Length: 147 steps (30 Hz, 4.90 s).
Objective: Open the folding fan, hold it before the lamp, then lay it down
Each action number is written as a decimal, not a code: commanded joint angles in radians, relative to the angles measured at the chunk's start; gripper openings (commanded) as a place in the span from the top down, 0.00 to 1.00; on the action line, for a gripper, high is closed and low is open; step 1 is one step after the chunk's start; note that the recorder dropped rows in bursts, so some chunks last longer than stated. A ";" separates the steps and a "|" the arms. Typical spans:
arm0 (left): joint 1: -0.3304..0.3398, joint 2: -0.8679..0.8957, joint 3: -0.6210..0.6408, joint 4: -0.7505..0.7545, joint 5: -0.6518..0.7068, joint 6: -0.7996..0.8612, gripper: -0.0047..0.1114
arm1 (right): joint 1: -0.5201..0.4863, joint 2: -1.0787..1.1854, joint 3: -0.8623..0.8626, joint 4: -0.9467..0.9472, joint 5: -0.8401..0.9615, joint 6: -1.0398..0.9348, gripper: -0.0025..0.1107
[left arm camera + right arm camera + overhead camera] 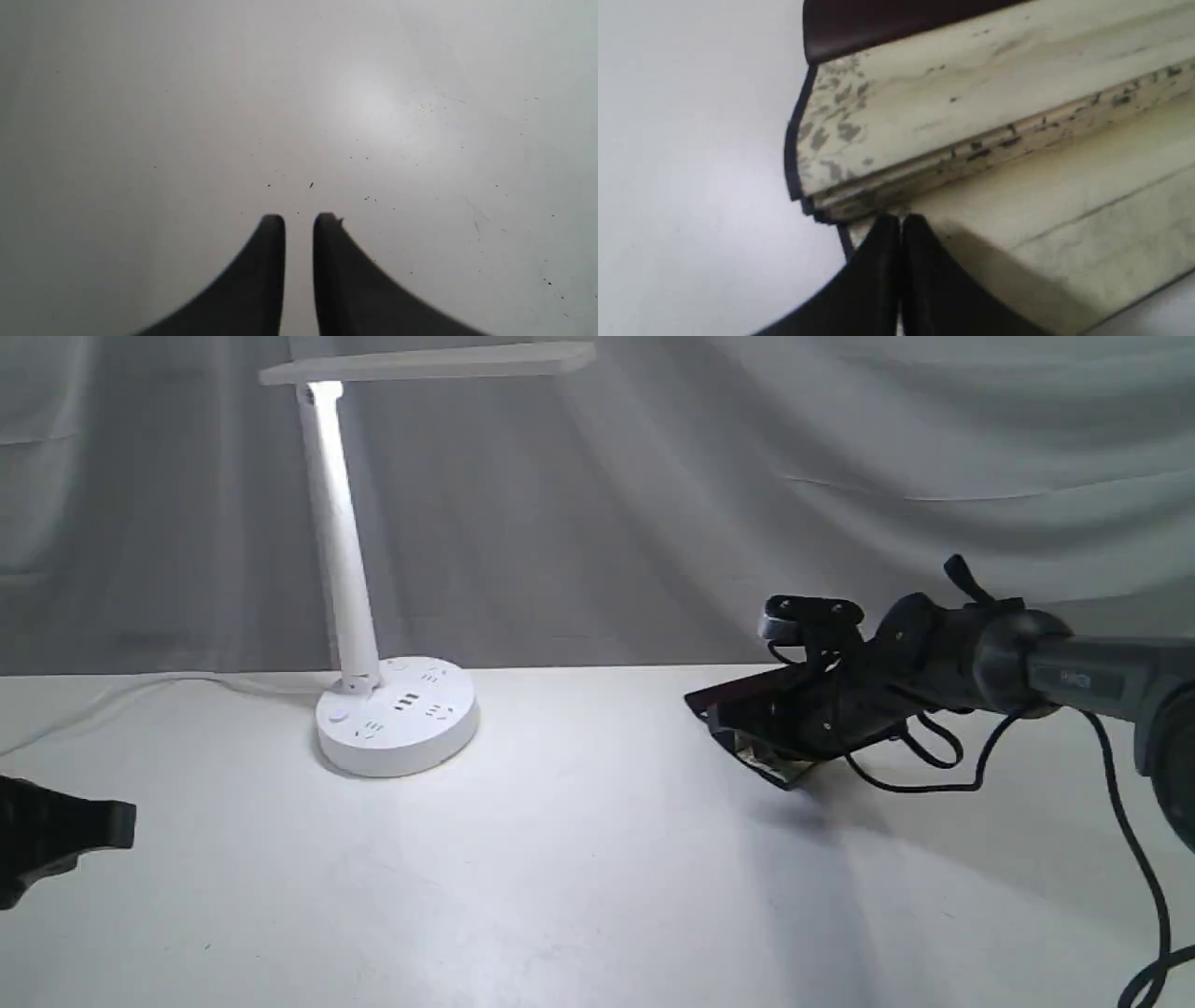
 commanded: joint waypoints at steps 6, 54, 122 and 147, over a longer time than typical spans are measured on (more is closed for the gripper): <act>0.002 0.000 -0.006 -0.010 -0.002 0.002 0.86 | 0.001 -0.001 -0.004 -0.063 0.165 -0.003 0.98; 0.002 0.000 -0.006 -0.010 0.009 0.002 0.86 | -0.001 -0.138 0.049 -0.204 0.168 0.235 0.98; 0.002 0.000 -0.006 -0.029 0.020 0.002 0.86 | 0.096 -0.178 0.059 -0.169 0.352 0.086 0.98; 0.002 0.000 -0.006 -0.029 0.016 0.002 0.86 | -0.002 -0.126 -0.218 -0.224 0.541 -0.032 0.40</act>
